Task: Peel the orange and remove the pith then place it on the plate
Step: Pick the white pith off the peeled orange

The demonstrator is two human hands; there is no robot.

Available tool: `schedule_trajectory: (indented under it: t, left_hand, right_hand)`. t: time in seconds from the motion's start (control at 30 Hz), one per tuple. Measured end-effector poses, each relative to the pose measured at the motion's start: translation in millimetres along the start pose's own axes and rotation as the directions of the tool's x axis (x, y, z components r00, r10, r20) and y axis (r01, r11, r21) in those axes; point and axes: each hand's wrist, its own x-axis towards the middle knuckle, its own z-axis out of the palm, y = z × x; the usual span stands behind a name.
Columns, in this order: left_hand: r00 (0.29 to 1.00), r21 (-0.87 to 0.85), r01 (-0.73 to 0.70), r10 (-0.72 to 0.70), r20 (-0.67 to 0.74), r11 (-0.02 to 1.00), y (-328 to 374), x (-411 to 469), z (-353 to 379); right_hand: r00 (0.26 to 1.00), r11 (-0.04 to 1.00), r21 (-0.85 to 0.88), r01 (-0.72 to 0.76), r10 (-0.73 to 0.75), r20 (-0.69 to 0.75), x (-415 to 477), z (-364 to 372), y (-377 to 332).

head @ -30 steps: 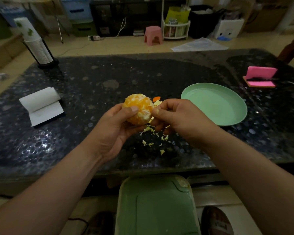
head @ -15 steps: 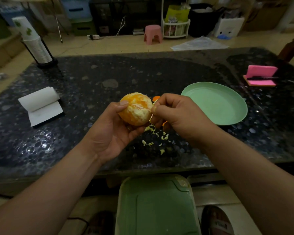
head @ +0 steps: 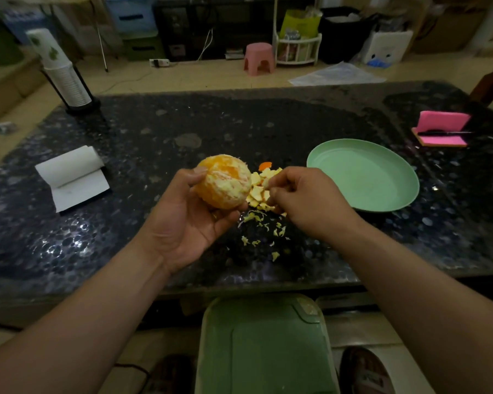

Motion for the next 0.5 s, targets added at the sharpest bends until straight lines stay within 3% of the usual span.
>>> schedule_trajectory:
  t: [0.07,0.17,0.33,0.5]
  left_hand:
    - [0.999,0.026,-0.003,0.004,-0.036,1.000,-4,2,-1]
    - [0.994,0.069,-0.006,0.014,-0.110,0.998,-8,5,-4]
    - [0.979,0.131,-0.023,0.049,-0.198,0.991,-12,6,1]
    - [0.969,0.226,-0.045,0.098,-0.227,0.973,-13,10,0]
  right_hand:
    - [0.999,0.983,-0.179,0.028,-0.035,-0.035,3,8,3]
    - [0.998,0.958,-0.286,0.037,-0.051,-0.041,5,17,3]
    - [0.996,0.989,-0.119,0.088,-0.086,0.020,1,15,-7]
    - [0.990,0.989,-0.070,0.129,-0.125,0.061,-4,13,-10]
